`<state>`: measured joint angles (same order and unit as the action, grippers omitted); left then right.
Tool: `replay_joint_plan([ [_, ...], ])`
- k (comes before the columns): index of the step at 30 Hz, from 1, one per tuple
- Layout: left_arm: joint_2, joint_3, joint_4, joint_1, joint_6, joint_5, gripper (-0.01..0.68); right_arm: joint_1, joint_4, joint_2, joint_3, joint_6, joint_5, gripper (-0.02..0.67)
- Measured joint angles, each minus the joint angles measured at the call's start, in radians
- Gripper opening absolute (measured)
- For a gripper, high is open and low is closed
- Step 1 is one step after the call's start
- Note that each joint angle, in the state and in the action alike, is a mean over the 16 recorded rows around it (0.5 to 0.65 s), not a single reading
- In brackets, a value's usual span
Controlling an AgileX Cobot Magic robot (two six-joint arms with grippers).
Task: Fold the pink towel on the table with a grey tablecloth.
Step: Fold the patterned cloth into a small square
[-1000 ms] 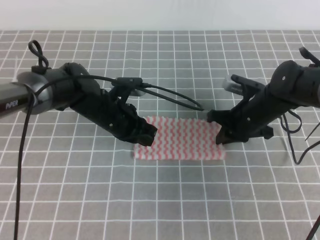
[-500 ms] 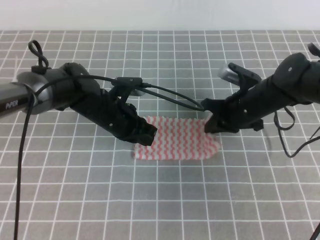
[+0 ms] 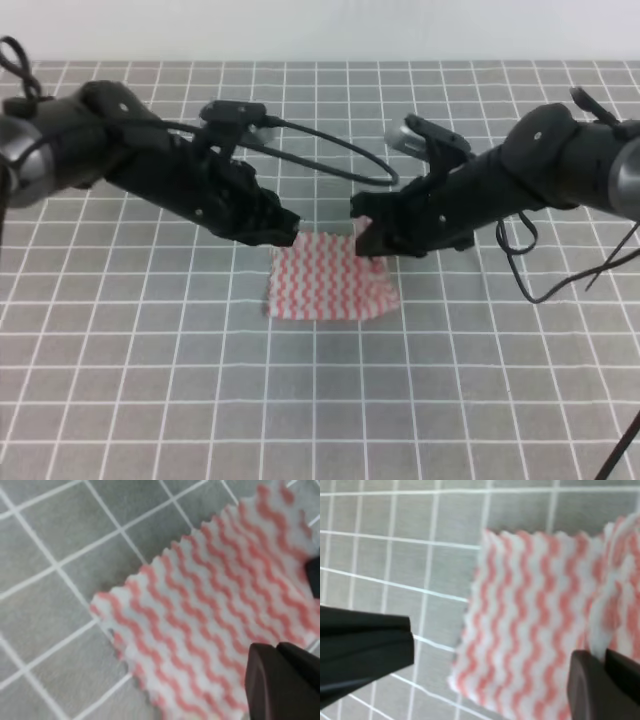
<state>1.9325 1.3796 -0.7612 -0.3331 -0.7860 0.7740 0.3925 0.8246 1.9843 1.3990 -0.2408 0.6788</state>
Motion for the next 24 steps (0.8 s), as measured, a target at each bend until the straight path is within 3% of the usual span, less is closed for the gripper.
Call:
replay_joint_plan([
  [10,-0.011,-0.007,0.007,0.04,0.001,0.032,0.0,0.048,0.003,0.015,0.035,0.001,-0.012,-0.013],
  [24,-0.004,-0.01,0.008,0.044,0.002,0.021,-0.001,0.093,0.033,0.084,0.105,0.008,-0.014,-0.014],
])
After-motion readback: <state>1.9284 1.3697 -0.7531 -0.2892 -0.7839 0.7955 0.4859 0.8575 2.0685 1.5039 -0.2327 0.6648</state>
